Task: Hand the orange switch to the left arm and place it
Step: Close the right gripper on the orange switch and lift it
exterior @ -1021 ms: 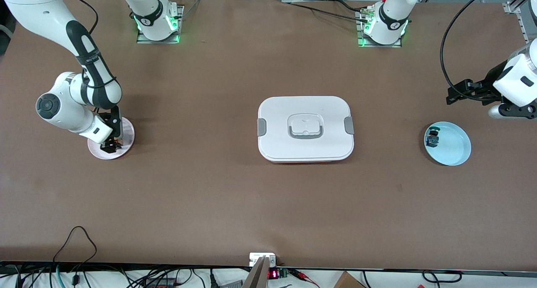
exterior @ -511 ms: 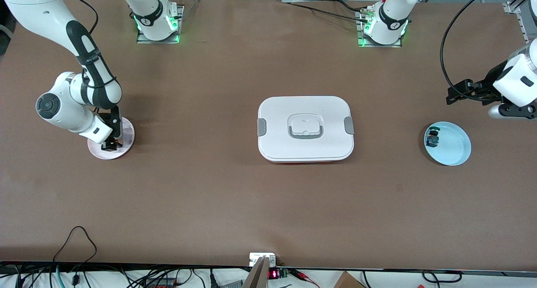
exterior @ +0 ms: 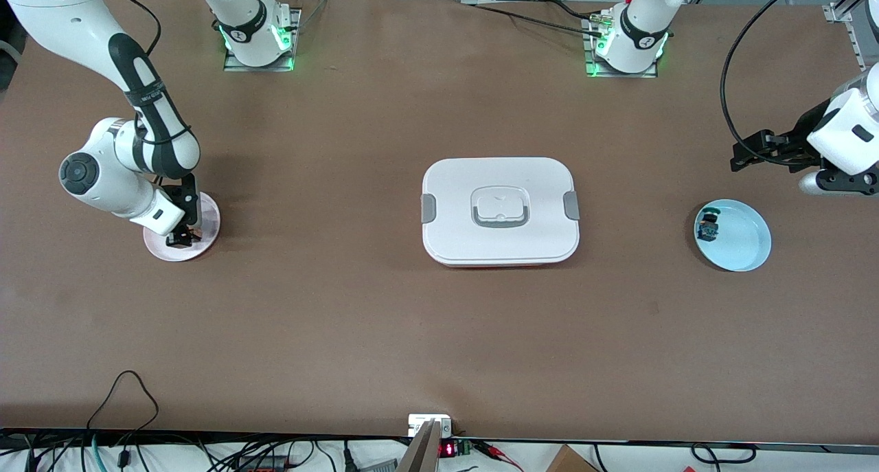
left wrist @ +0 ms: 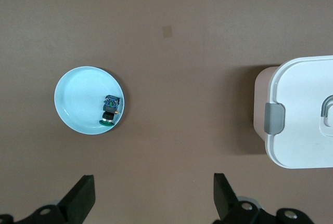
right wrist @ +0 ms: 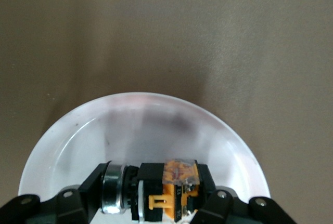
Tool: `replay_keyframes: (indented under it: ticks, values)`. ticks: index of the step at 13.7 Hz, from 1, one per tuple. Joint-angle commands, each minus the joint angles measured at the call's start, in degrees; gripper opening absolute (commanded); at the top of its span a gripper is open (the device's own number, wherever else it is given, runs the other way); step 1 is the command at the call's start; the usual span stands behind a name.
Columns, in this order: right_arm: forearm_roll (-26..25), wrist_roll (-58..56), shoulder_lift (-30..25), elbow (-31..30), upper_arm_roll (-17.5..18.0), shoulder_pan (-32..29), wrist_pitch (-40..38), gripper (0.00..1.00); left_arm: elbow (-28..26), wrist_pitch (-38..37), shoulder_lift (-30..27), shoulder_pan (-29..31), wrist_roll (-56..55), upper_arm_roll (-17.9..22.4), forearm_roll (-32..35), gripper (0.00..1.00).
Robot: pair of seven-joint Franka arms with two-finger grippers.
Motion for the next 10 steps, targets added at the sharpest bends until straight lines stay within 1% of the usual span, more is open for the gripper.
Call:
replay_keyframes:
  ticks: [1, 2, 3, 6, 7, 8, 9, 10]
  values:
    - [1.18, -1.61, -2.14, -0.31, 1.40, -0.47, 0.13, 0.00, 0.66, -0.67, 0.09, 0.23, 0.99, -0.16, -0.65, 1.00]
    - [1.18, -1.35, -3.10, 0.30, 2.45, -0.47, -1.44, 0.00, 0.66, -0.67, 0.09, 0.23, 0.99, -0.16, -0.65, 1.00]
    - [1.27, -0.65, -4.42, 1.35, 3.15, -0.30, -5.19, 0.00, 0.66, -0.67, 0.09, 0.23, 0.99, -0.16, -0.65, 1.00]
    - [1.27, 1.99, -5.40, 5.82, 3.77, 1.37, -12.59, 0.00, 0.66, -0.67, 0.09, 0.23, 0.81, -0.24, -0.65, 1.00]
    - [1.79, 2.95, -5.48, 7.67, 4.91, 1.38, -17.23, 0.00, 0.66, -0.67, 0.09, 0.23, 0.81, -0.24, -0.65, 1.00]
    - [6.06, 3.31, -5.66, 9.69, 6.49, 1.38, -22.06, 0.00, 0.66, -0.67, 0.01, 0.23, 0.81, -0.24, -0.65, 1.00]
    - [12.46, 3.14, -6.44, 11.62, 7.81, 1.46, -26.63, 0.00, 0.66, -0.67, 0.01, 0.23, 0.81, -0.24, -0.65, 1.00]
    - [17.13, 3.57, -6.62, 13.12, 8.86, 1.64, -30.33, 0.00, 0.66, -0.67, 0.01, 0.23, 0.81, -0.24, -0.74, 1.00]
